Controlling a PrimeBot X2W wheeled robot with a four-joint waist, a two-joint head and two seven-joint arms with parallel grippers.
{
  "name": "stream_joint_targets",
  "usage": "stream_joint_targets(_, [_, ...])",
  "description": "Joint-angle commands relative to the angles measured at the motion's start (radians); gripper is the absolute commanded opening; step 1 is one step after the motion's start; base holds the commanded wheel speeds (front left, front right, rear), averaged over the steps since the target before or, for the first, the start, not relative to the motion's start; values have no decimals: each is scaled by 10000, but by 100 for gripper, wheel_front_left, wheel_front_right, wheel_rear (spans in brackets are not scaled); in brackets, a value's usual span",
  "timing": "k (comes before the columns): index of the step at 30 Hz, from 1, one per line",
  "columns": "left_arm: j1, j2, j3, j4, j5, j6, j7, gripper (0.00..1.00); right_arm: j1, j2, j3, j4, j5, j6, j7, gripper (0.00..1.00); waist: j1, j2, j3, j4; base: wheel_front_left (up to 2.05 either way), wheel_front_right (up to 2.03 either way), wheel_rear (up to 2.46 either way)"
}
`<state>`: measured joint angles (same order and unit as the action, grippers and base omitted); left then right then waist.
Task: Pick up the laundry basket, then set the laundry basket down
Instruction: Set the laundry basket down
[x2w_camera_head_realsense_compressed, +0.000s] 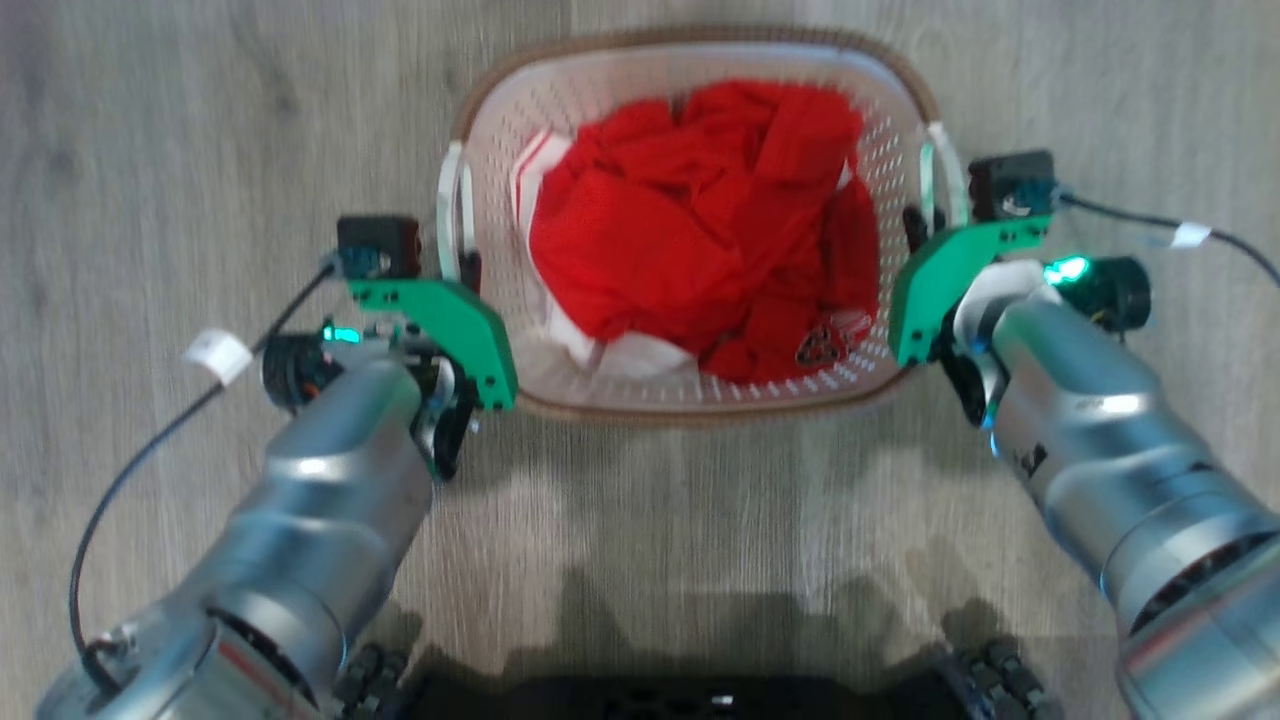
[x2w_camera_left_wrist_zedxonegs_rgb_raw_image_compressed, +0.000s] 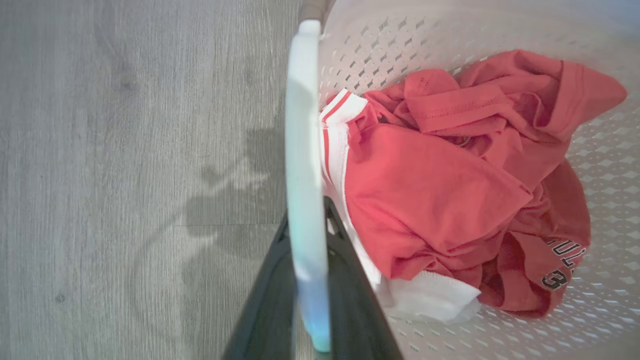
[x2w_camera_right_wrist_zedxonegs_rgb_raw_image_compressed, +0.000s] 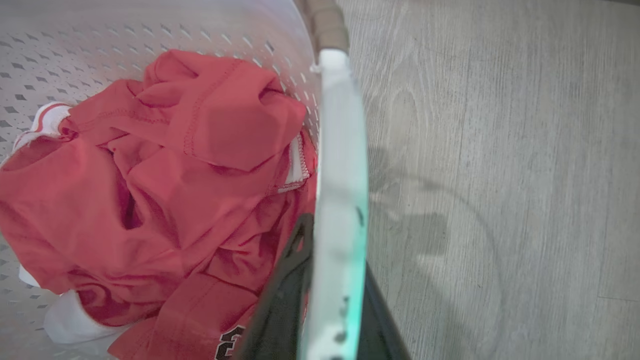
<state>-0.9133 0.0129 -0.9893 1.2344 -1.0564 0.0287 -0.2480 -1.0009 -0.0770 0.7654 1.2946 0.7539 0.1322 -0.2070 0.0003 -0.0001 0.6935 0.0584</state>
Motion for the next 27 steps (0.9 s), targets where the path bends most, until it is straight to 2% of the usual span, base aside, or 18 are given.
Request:
stream_joint_targets(1, [-229, 373, 257, -18, 63, 181, -132, 0, 206, -116, 36, -41, -156, -15, -182, 0, -3, 1, 622, 186, 0, 0, 0])
stream_joint_targets(9, [-723, 373, 596, -421, 558, 378, -135, 0, -165, -190, -995, -40, -1223, -15, -260, 0, -3, 1, 1579, 359, 0, 0, 0])
stream_joint_targets(27, [-612, 373, 925, -806, 1053, 391, -137, 0, -71, 126, -3079, -39, -3395, -15, -137, 0, -3, 1, 1874, 405, 0, 0, 0])
